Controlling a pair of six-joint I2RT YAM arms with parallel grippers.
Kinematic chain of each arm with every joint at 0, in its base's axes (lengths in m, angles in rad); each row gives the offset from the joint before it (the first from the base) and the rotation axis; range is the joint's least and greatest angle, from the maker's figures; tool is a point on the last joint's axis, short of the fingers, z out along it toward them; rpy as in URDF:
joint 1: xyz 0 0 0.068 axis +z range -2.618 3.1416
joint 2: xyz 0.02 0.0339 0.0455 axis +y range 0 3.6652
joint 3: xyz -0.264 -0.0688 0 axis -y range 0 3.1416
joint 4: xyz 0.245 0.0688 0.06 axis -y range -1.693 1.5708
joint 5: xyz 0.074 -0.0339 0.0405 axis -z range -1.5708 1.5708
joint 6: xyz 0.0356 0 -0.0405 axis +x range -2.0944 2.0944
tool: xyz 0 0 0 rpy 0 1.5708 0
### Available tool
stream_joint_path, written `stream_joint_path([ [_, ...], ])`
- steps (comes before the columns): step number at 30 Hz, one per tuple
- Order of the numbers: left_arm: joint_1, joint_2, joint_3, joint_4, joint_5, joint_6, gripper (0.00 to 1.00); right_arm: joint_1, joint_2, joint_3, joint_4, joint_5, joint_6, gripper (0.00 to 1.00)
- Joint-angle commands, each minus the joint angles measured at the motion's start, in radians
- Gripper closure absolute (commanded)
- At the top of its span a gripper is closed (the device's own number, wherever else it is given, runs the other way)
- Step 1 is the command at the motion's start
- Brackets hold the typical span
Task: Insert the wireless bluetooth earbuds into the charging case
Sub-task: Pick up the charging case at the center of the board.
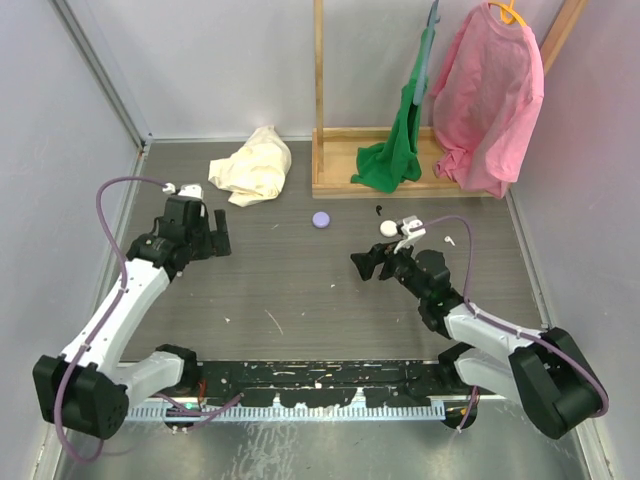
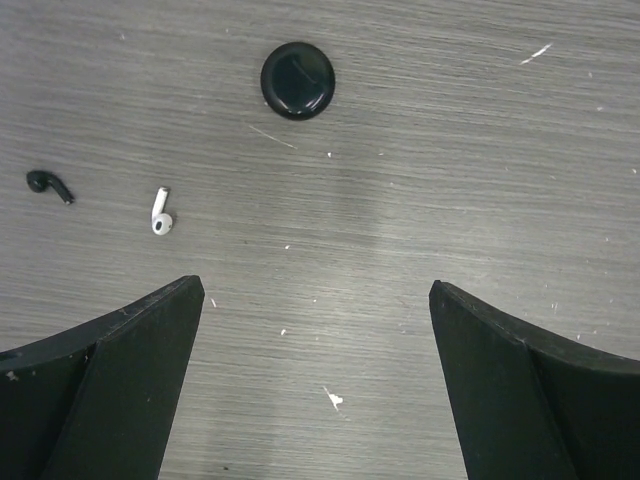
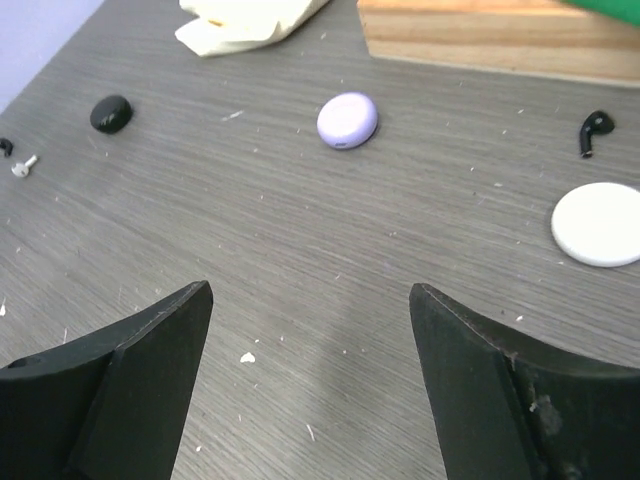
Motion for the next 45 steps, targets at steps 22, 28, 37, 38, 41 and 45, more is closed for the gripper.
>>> stream_joint_path([
  [22, 0.158, 0.693, 0.508, -0.118, 0.146, 0.268, 0.10, 0.058, -0.097, -0.042, 0.150, 0.205, -0.064, 0.14],
  [28, 0.159, 0.819, 0.616, -0.187, 0.168, 0.362, 0.15, 0.067, -0.094, -0.043, 0.152, 0.213, -0.067, 0.14],
  [37, 0.159, 0.991, 0.768, -0.277, 0.184, 0.419, 0.27, 0.068, -0.095, -0.040, 0.150, 0.213, -0.065, 0.14],
  [38, 0.159, 1.007, 0.787, -0.295, 0.192, 0.424, 0.29, 0.068, -0.094, -0.042, 0.150, 0.213, -0.065, 0.14],
  [41, 0.159, 1.042, 0.806, -0.311, 0.201, 0.429, 0.31, 0.068, -0.091, -0.041, 0.150, 0.211, -0.063, 0.14],
  [45, 0.160, 1.077, 0.818, -0.324, 0.207, 0.429, 0.31, 0.069, -0.089, -0.038, 0.150, 0.199, -0.061, 0.14],
])
